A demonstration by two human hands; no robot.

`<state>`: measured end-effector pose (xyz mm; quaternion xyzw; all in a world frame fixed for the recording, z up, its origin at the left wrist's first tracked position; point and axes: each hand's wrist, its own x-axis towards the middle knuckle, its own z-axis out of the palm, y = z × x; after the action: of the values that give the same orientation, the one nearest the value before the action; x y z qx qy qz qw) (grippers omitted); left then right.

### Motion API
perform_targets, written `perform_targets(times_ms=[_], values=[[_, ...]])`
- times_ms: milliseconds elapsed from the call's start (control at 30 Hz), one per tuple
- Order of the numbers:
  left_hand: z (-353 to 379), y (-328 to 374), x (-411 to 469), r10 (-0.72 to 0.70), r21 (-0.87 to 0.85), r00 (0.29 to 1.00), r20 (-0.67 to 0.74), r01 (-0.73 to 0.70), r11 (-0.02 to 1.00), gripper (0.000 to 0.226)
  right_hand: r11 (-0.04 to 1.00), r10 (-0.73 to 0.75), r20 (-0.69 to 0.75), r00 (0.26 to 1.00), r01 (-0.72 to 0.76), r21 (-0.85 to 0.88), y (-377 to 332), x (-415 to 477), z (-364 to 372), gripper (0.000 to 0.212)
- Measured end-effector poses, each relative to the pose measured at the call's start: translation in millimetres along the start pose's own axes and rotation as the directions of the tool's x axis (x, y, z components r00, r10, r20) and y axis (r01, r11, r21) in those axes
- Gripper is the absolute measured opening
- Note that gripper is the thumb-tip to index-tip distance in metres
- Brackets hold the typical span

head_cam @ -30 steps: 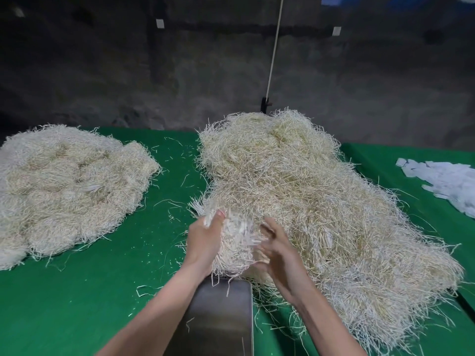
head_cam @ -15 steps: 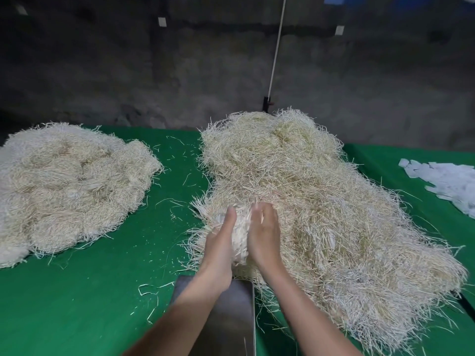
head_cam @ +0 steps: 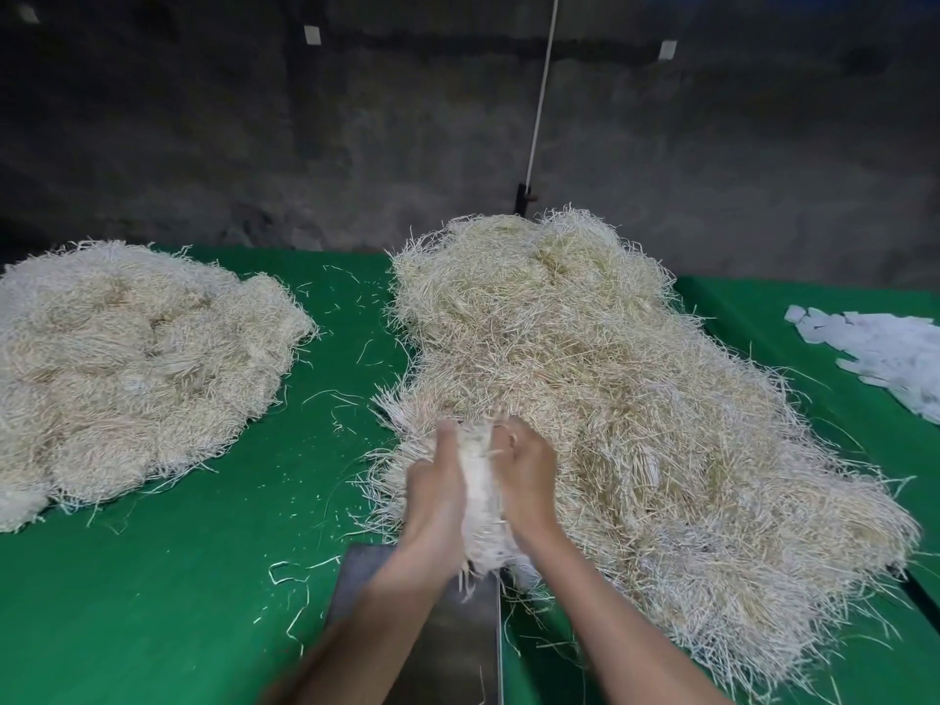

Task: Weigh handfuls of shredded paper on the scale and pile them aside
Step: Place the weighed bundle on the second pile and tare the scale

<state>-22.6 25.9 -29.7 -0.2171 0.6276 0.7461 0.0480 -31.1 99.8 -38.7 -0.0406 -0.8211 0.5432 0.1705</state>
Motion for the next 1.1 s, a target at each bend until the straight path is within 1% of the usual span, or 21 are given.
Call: perform_targets(times_ms=[33,100,133,200,333,367,433,467,533,567,633,700,733,767,800,833,867,933,1000,1067,1100], values=[[0.7,-1.7,-0.9,-0.027,0.037,1.000,-0.007,0.027,0.999,0.075,1.000,0.016,-0.042,0.999,-0.015,0.023,3.2,2.9,-3.6,0.026],[-0.8,4.4,5.0,-0.019,0.012,1.000,-0.008,0.019,1.000,0.061,0.999,0.018,-0.107,0.994,-0.013,0.048,2.0,-15.5,7.6,0.036],[-2.9,9.7,11.3,-0.004,-0.072,1.000,-0.007,0.004,0.997,0.048,0.999,-0.020,-0.118,0.993,0.024,0.037,-0.6,-30.5,19.0,0.036],[-8.6,9.8,11.7,-0.022,-0.184,1.000,-0.013,0.019,0.983,0.045,0.995,-0.077,-0.061,0.995,0.073,-0.061,0.1,-41.3,30.8,0.034],[-10.3,-10.3,3.9,-0.066,0.186,0.998,-0.007,0.066,0.980,0.073,0.998,0.030,0.051,0.998,-0.027,-0.048,18.0,-18.7,5.4,0.035],[-14.4,-9.2,5.3,0.001,0.237,1.000,-0.008,0.001,0.972,0.076,0.998,0.044,0.111,0.993,-0.039,-0.047,19.6,-19.2,-0.4,0.030],[-28.3,1.4,12.3,0.225,0.288,0.974,0.030,-0.224,0.931,0.058,0.993,0.074,0.184,0.980,-0.089,0.074,20.6,-14.3,-10.8,0.013],[-35.1,7.2,14.4,0.285,0.304,0.957,0.059,-0.290,0.907,0.052,0.971,0.094,0.182,0.979,-0.130,0.199,17.7,-10.8,-16.8,0.014],[-37.9,10.9,17.1,0.368,0.356,0.918,0.149,-0.397,0.846,0.050,0.889,0.105,0.251,0.962,-0.205,0.410,9.6,-1.9,-24.7,0.037],[-31.6,11.2,16.1,0.390,0.408,0.899,0.197,-0.437,0.801,0.046,0.880,0.087,0.342,0.936,-0.233,0.414,1.5,-1.7,-23.6,0.044],[-17.9,13.6,11.0,0.476,0.488,0.853,0.215,-0.516,0.704,0.044,0.933,0.048,0.492,0.869,-0.214,0.288,-12.0,-13.7,-11.9,0.056],[-15.5,17.9,11.4,0.577,0.439,0.815,0.062,-0.541,0.717,0.045,0.945,0.106,0.392,0.914,-0.215,0.245,-17.1,-13.2,-6.7,0.063],[-21.7,20.9,12.9,0.537,0.365,0.843,0.007,-0.502,0.784,0.052,0.923,0.182,0.307,0.934,-0.270,0.275,-18.8,-7.2,-8.7,0.063],[-28.9,22.8,13.5,0.408,0.255,0.913,0.028,-0.401,0.880,0.064,0.884,0.265,0.245,0.933,-0.336,0.324,-17.5,1.7,-12.8,0.065],[-33.8,23.3,10.6,0.210,0.078,0.968,0.136,-0.222,0.972,0.078,0.840,0.330,0.211,0.920,-0.388,0.379,-16.7,10.8,-17.9,0.068],[-33.7,18.5,6.6,0.035,-0.084,0.959,0.281,-0.012,0.996,0.084,0.831,0.345,0.181,0.921,-0.389,0.397,-16.0,18.9,-22.1,0.070],[-30.1,13.1,0.2,-0.039,-0.177,0.923,0.382,0.114,0.978,0.085,0.872,0.304,0.136,0.943,-0.333,0.358,-15.0,22.1,-23.1,0.069],[-18.3,12.3,-2.8,-0.063,-0.262,0.939,0.339,0.158,0.952,0.074,0.988,0.102,0.013,0.995,-0.103,0.112,-14.7,9.2,-16.9,0.059],[-12.6,20.3,7.3,-0.062,-0.339,0.979,0.193,0.125,0.932,0.044,0.995,-0.084,-0.017,0.996,0.083,-0.063,-4.7,-17.7,0.9,0.048],[-11.6,24.2,18.1,-0.055,-0.357,0.997,0.056,0.071,0.932,0.043,0.980,-0.181,0.041,0.983,0.184,-0.074,-1.8,-38.8,16.8,0.032],[-10.5,20.6,18.9,-0.040,-0.341,0.999,0.024,0.045,0.939,0.050,0.986,-0.154,0.049,0.987,0.157,-0.059,-3.2,-35.5,18.7,0.027]])
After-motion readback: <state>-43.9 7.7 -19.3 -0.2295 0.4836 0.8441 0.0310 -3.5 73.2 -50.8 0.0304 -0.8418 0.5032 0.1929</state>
